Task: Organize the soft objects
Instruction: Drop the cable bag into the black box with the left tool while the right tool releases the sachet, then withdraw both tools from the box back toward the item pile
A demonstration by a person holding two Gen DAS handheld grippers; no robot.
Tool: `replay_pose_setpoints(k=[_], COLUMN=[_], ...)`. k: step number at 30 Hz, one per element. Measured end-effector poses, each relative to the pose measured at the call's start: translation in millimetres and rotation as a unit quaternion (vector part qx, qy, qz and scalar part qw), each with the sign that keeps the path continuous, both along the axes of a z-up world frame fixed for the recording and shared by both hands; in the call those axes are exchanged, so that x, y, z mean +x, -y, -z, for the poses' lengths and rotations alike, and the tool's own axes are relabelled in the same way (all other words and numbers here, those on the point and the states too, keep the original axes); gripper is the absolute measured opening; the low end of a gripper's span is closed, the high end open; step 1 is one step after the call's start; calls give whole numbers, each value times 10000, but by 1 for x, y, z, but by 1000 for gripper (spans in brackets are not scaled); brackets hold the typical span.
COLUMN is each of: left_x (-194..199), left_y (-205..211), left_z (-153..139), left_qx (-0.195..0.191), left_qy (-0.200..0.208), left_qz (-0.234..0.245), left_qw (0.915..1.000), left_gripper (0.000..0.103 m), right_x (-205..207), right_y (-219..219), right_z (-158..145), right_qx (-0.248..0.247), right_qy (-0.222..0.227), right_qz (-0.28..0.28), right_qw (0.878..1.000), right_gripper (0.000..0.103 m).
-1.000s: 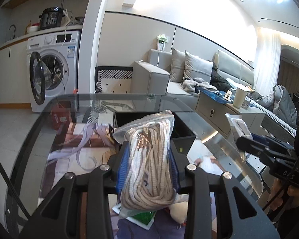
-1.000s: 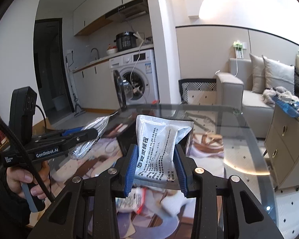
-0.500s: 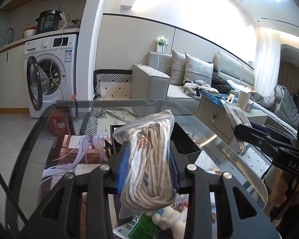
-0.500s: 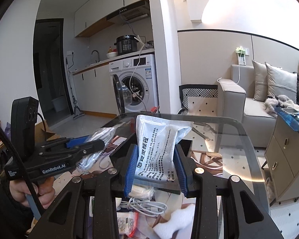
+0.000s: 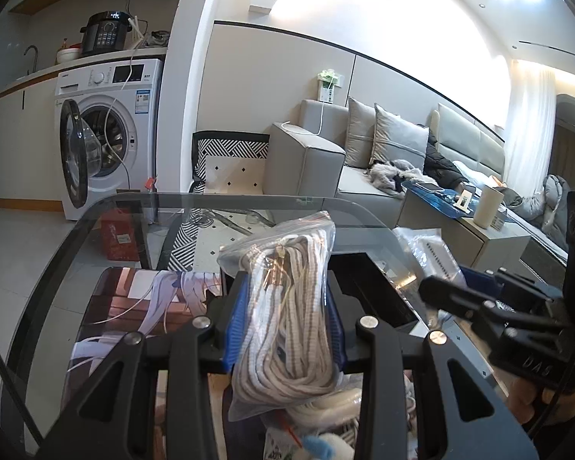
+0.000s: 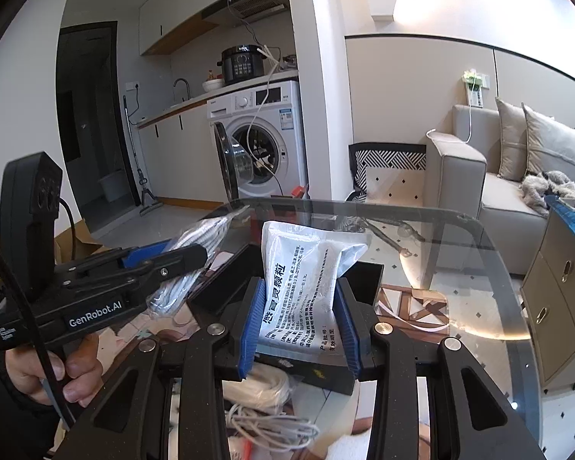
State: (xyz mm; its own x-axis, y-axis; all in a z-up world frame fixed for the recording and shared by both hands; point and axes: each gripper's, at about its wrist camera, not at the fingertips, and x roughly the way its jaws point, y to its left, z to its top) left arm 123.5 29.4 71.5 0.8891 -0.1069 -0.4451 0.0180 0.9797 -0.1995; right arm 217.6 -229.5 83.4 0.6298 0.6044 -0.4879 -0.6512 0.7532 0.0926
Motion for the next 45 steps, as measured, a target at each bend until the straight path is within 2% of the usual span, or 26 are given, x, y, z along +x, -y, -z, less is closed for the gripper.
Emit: replay_pose_setpoints(k=[14, 16, 17, 19, 21, 23, 24, 25, 27, 28, 30, 32, 36, 45], left_x=[38, 40, 41, 41, 38, 36, 34, 30, 25, 22, 17, 11, -2, -28], left_y=[10, 11, 11, 11, 9, 6, 4, 1, -3, -5, -7, -8, -11, -13], left_z=[23, 24, 25, 26, 26, 26, 26, 25, 24, 23, 21, 19, 16, 18], left_qx=[121, 140, 162, 161, 162, 193, 162, 67, -53, -59, -14, 68, 172, 215], left_qy=[-295, -313, -338, -374, -338, -384, -396, -374, -371, -397, -383, -373, -340, -381], left_qz=[13, 2, -11, -17, -10, -25, -48, -50, -42, -67, -117, -127, -193, -189], left_qw=[9995, 9994, 9993, 9992, 9993, 9991, 9991, 9993, 9993, 9992, 9992, 9992, 9991, 9989], left_gripper=[37, 40, 42, 63, 65, 80, 91, 94, 99, 102, 103, 103, 103, 103], right_x=[45, 49, 51, 50, 51, 49, 48, 46, 41, 36, 30, 24, 7, -23], right_y=[-21, -22, -23, -19, -15, -10, -8, -5, -1, 3, 9, 15, 23, 38], right_z=[30, 32, 34, 35, 35, 35, 35, 34, 33, 31, 29, 28, 26, 31], right_qx=[-252, -273, -304, -265, -267, -286, -301, -342, -348, -278, -207, -160, -193, -590], right_qy=[-247, -237, -232, -174, -137, -152, -167, -186, -169, -156, -222, -269, -322, -375], right_qz=[47, 36, 55, 142, 181, 214, 236, 274, 308, 336, 396, 418, 465, 559], right_qw=[9994, 9993, 9993, 9994, 9994, 9992, 9991, 9989, 9988, 9989, 9988, 9986, 9982, 9960], right_gripper=[37, 39, 46, 55, 58, 58, 63, 68, 85, 89, 99, 102, 102, 102])
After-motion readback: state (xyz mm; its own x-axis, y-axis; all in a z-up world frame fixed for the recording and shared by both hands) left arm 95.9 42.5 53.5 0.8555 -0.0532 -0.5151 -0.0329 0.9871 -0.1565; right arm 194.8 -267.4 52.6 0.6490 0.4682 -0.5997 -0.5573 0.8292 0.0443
